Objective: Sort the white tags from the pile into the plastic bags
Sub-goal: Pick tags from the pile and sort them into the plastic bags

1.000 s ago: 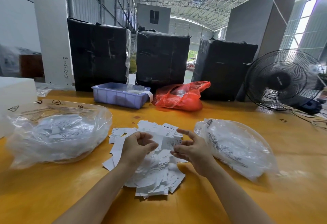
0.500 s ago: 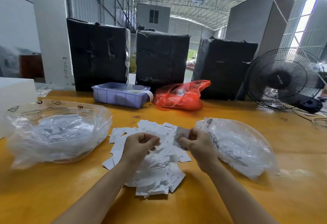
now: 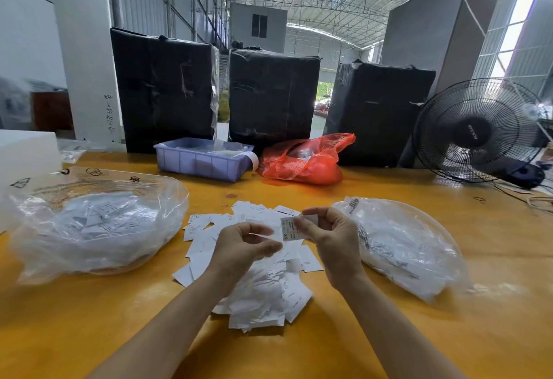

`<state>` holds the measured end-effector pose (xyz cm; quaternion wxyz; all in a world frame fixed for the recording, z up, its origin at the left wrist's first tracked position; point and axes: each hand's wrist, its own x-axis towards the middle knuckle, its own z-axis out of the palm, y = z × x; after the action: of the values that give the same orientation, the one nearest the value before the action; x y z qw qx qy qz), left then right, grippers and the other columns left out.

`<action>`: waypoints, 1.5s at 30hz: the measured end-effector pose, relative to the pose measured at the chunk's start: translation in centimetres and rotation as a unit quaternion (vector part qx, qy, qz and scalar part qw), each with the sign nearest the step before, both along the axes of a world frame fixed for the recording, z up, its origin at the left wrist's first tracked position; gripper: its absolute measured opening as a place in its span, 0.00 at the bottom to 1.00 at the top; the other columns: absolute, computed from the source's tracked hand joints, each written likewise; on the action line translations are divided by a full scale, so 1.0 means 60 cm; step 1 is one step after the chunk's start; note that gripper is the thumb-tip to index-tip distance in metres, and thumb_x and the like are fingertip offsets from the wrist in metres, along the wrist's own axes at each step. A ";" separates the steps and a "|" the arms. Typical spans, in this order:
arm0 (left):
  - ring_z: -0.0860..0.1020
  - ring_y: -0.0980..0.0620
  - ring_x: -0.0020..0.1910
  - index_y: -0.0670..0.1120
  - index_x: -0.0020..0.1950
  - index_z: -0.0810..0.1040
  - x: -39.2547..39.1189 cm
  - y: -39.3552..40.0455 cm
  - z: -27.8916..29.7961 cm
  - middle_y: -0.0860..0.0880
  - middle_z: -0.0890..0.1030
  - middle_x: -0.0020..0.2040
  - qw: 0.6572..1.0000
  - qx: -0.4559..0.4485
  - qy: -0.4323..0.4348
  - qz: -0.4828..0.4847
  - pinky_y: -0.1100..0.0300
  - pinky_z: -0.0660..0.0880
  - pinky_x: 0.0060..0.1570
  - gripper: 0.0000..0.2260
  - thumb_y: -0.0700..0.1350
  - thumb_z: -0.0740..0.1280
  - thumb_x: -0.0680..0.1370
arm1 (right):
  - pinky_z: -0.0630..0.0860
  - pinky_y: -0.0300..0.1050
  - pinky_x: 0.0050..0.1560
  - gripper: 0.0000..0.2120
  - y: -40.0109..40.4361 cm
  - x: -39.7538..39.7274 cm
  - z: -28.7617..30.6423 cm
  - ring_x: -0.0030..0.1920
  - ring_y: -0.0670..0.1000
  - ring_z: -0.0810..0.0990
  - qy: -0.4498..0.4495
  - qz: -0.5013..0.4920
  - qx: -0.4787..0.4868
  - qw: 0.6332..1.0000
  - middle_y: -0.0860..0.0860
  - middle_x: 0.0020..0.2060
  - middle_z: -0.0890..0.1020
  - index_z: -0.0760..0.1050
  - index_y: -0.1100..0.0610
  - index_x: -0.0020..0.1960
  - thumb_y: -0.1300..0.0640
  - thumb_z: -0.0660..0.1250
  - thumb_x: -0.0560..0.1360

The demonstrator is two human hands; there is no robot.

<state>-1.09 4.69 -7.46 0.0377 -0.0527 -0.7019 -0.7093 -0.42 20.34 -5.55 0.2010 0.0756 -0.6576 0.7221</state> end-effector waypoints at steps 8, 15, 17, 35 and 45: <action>0.80 0.55 0.31 0.41 0.47 0.79 0.001 0.002 0.000 0.43 0.84 0.36 1.000 -0.001 -0.007 -0.016 0.66 0.77 0.35 0.14 0.33 0.77 0.65 | 0.79 0.38 0.38 0.07 -0.005 0.002 -0.004 0.37 0.48 0.82 0.034 -0.021 0.035 0.999 0.55 0.37 0.83 0.79 0.58 0.41 0.68 0.73 0.69; 0.80 0.55 0.31 0.42 0.48 0.80 0.002 0.003 -0.001 0.43 0.84 0.36 0.999 -0.016 -0.009 -0.030 0.62 0.74 0.37 0.15 0.35 0.78 0.64 | 0.80 0.38 0.39 0.10 -0.008 0.002 -0.008 0.37 0.45 0.83 0.073 -0.056 0.086 0.992 0.50 0.35 0.83 0.78 0.55 0.39 0.68 0.73 0.69; 0.80 0.55 0.32 0.42 0.48 0.80 0.003 0.004 -0.001 0.41 0.84 0.38 0.999 -0.020 -0.011 -0.039 0.60 0.74 0.39 0.15 0.36 0.78 0.64 | 0.81 0.40 0.40 0.10 -0.010 0.003 -0.007 0.38 0.47 0.83 0.078 -0.058 0.088 0.991 0.50 0.36 0.83 0.78 0.55 0.39 0.68 0.73 0.68; 0.80 0.53 0.31 0.41 0.48 0.79 0.008 0.004 0.005 0.41 0.84 0.37 0.995 0.021 -0.034 -0.090 0.62 0.73 0.35 0.24 0.43 0.79 0.54 | 0.81 0.41 0.40 0.10 -0.008 0.002 -0.010 0.39 0.50 0.84 0.078 -0.046 0.085 0.992 0.52 0.36 0.83 0.78 0.55 0.39 0.68 0.74 0.68; 0.80 0.51 0.32 0.39 0.48 0.79 0.003 0.000 -0.003 0.40 0.84 0.37 0.995 0.032 -0.029 -0.089 0.57 0.73 0.40 0.24 0.42 0.79 0.55 | 0.81 0.42 0.39 0.07 -0.002 -0.003 -0.011 0.39 0.51 0.84 0.020 -0.023 0.039 0.999 0.55 0.36 0.83 0.78 0.57 0.40 0.68 0.73 0.69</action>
<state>-0.88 4.69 -7.64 -0.0439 -0.0933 -0.6722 -0.7332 -0.62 20.22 -6.20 0.2271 0.0825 -0.6826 0.6897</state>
